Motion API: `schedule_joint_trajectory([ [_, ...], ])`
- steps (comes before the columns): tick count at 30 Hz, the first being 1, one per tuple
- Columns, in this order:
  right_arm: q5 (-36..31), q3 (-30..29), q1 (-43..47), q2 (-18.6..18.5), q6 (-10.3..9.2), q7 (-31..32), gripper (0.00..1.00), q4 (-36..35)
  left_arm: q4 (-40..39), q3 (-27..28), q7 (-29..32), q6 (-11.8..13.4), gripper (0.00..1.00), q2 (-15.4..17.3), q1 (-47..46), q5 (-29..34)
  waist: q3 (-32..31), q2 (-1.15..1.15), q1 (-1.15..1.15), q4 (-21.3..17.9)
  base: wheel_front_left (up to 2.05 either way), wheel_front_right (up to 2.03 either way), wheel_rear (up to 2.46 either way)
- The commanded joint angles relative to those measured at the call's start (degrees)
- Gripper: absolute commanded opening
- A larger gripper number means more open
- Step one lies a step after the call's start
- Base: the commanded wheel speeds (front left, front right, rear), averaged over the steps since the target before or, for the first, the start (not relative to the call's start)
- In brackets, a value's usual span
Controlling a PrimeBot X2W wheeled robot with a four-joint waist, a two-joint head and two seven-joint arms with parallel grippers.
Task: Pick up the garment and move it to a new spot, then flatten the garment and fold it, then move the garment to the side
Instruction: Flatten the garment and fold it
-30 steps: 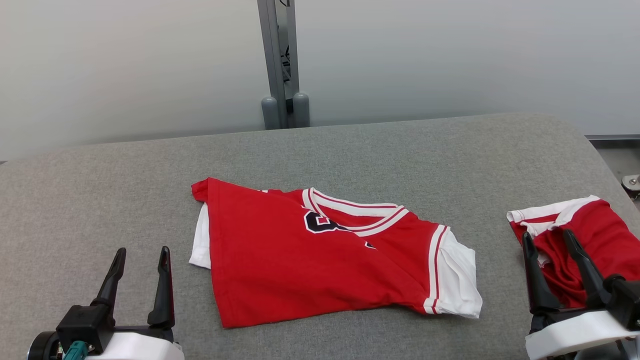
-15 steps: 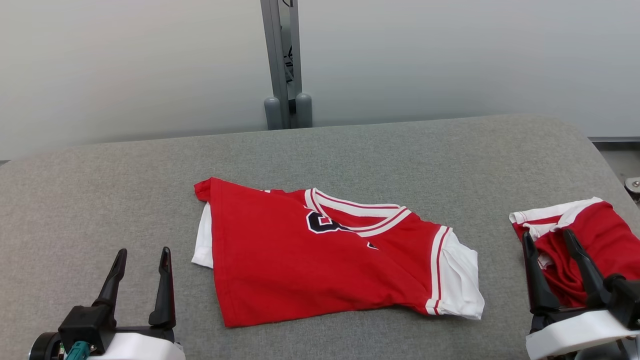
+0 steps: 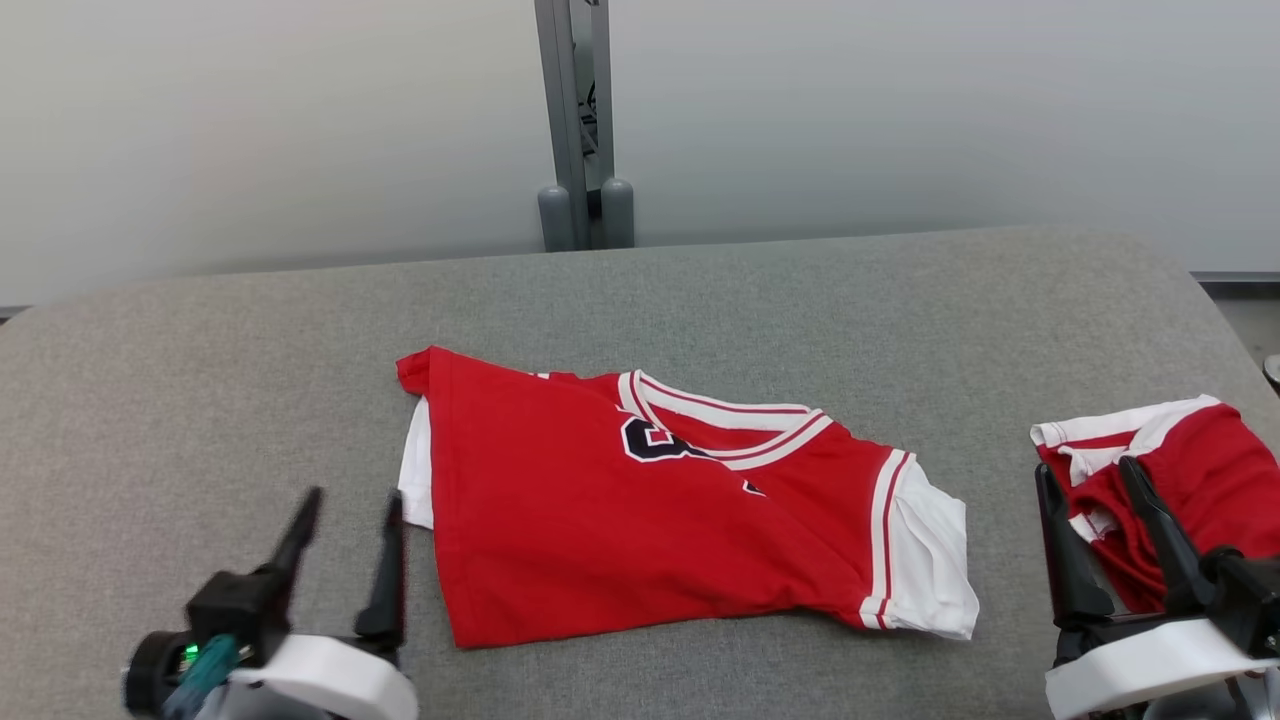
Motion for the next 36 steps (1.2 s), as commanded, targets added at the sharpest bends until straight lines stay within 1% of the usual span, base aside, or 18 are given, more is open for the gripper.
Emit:
schedule_joint_trajectory([
  [1,0.0,0.2,-0.4,-0.3,0.02,0.2,1.0,-0.4,0.9,-1.1,2.0,-0.8,1.0,-0.2,-1.3,-0.6,0.4,0.0,0.0,0.1,0.0,0.0,0.0],
  [5,0.0,1.2,-1.5,-0.3,0.02,0.2,1.0,-0.5,4.2,-4.1,8.9,-3.4,1.0,-1.4,-3.5,-2.8,2.5,0.0,0.0,-0.5,0.0,0.0,0.0],
  [10,0.5,2.5,-2.8,-0.3,0.02,-0.5,1.0,0.0,10.4,-5.1,13.7,-5.1,1.0,-2.0,-4.9,-5.5,5.2,0.0,0.0,-1.9,0.0,0.0,0.0],
  [14,0.5,2.5,-3.5,-0.3,0.02,-0.8,1.0,0.4,14.3,-4.8,15.1,-6.0,1.0,-2.6,-4.6,-7.7,6.9,0.0,0.0,-2.9,0.0,0.0,0.0],
  [19,1.3,1.5,-4.2,-0.3,0.02,-1.5,1.0,1.6,16.4,-5.0,15.5,-6.9,1.0,-3.1,-4.2,-9.1,8.7,0.0,0.0,-3.2,0.0,0.0,0.0],
  [20,1.4,1.1,-4.2,-0.3,0.02,-1.3,1.0,1.8,16.3,-5.1,15.3,-7.0,0.69,-3.0,-4.3,-9.1,8.9,0.0,0.0,-3.2,0.0,0.0,0.0],
  [21,1.5,0.8,-4.4,-0.3,0.02,-1.2,1.0,2.2,16.2,-5.0,15.0,-6.9,0.09,-3.0,-4.6,-9.1,9.1,0.0,0.0,-3.2,0.0,0.0,0.0],
  [22,1.7,0.5,-4.5,-0.3,0.02,-0.7,1.0,2.9,16.3,-5.2,15.3,-7.1,0.0,-3.0,-4.6,-9.2,9.2,0.0,0.0,-3.1,0.0,0.0,0.0],
  [25,0.7,-0.3,-4.8,-0.3,0.02,0.8,1.0,4.5,15.9,-5.3,15.3,-6.8,0.0,-2.7,-5.0,-8.9,9.5,0.0,0.0,-2.9,0.0,0.0,0.0],
  [28,-0.5,0.7,-6.0,-0.3,0.02,2.6,1.0,5.8,15.4,-5.3,15.0,-6.7,0.0,-2.4,-5.5,-8.8,10.0,0.0,0.0,-2.7,0.0,0.0,0.0],
  [31,-2.0,3.1,-7.5,-0.3,0.02,4.5,1.0,7.5,15.0,-5.6,15.1,-6.7,0.0,-2.3,-6.1,-8.7,10.5,0.0,0.0,-2.4,0.0,0.0,0.0],
  [36,-3.6,7.8,-10.2,-0.4,0.01,9.3,1.0,12.6,14.8,-6.3,15.7,-7.0,0.0,-2.4,-6.4,-8.7,11.1,0.0,0.0,-1.8,0.0,0.0,0.0],
])
